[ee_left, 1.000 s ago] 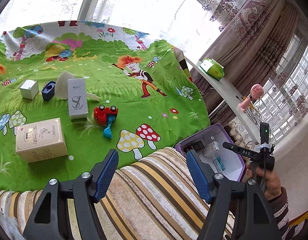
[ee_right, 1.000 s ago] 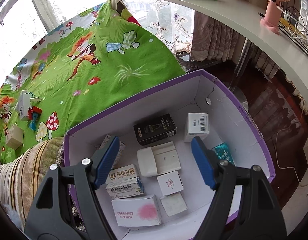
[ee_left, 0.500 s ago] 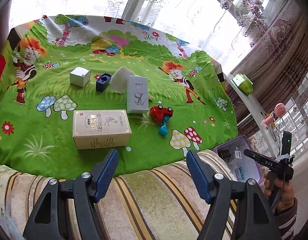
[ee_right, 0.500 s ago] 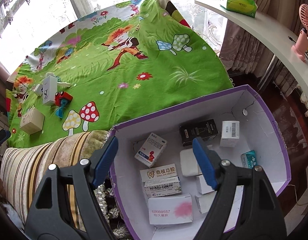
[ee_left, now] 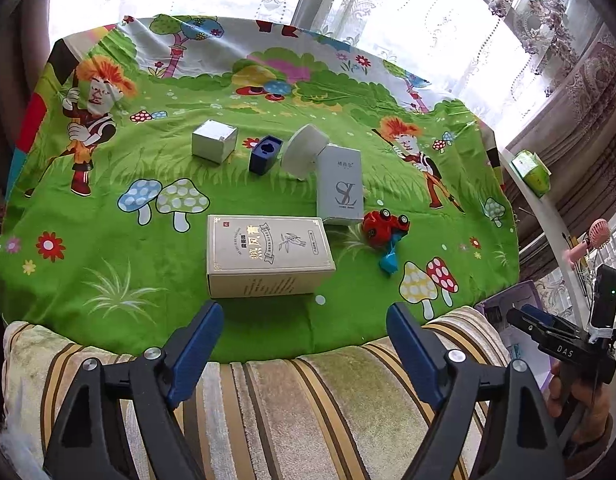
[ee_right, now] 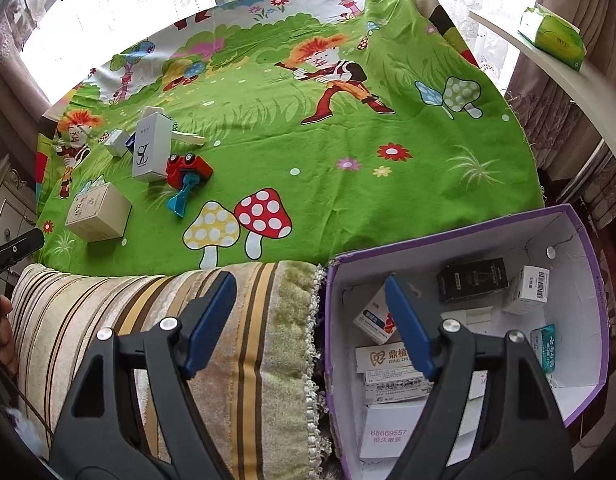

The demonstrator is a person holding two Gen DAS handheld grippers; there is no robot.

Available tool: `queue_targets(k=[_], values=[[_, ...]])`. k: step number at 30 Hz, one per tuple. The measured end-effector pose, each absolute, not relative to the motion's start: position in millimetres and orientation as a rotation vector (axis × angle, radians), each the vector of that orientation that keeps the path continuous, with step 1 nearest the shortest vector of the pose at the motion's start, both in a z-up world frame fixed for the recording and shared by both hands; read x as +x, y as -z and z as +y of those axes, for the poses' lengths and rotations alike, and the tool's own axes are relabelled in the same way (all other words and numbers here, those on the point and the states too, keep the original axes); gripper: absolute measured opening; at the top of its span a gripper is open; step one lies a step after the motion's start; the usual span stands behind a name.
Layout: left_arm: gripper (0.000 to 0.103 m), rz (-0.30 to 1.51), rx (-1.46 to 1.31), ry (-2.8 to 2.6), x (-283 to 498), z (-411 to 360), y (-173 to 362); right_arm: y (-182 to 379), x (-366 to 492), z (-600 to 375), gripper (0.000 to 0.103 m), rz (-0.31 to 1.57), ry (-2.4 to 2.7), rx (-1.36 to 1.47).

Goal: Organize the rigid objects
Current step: 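Withdraw both open grippers from purple box back over the bed, then move left gripper over beige box while right grasps red toy car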

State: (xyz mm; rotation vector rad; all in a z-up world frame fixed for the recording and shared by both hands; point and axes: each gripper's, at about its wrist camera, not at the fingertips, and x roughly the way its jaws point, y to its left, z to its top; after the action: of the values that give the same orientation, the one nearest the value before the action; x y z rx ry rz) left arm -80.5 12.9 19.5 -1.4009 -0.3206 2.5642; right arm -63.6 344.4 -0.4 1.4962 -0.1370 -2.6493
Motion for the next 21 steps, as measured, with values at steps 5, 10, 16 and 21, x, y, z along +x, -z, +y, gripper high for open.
queue_targets(k=[5, 10, 16, 21], values=[[0.100, -0.263, -1.496, -2.589, -97, 18, -11, 2, -76, 316, 0.079, -0.084, 2.602, 1.483], [0.103, -0.196, -1.552, -2.612, -113, 28, -6, 7, -90, 288, 0.079, -0.032, 2.550, 1.484], [0.103, -0.167, -1.648, -2.608, -131, 33, 9, 14, -107, 257, 0.079, 0.072, 2.504, 1.481], [0.103, -0.146, -1.677, -2.609, -140, 36, 16, 24, -124, 234, 0.079, 0.129, 2.455, 1.491]])
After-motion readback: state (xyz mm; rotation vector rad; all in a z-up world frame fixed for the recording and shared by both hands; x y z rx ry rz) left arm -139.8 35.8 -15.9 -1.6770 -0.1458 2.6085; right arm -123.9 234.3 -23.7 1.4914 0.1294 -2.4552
